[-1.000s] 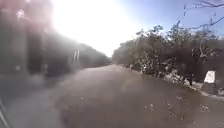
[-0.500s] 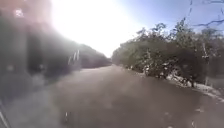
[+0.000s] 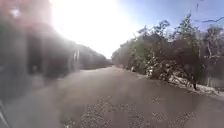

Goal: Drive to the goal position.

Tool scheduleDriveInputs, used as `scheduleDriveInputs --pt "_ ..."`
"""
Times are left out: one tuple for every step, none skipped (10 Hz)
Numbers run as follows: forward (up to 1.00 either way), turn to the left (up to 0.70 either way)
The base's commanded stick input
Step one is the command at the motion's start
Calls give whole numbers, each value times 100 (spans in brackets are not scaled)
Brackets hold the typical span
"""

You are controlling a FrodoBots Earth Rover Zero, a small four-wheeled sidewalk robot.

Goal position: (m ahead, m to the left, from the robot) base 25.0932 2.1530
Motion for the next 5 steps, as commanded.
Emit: scheduleDriveInputs --pt "100 0" --pt "100 0" --pt "100 0" --pt "100 0" --pt "100 0"
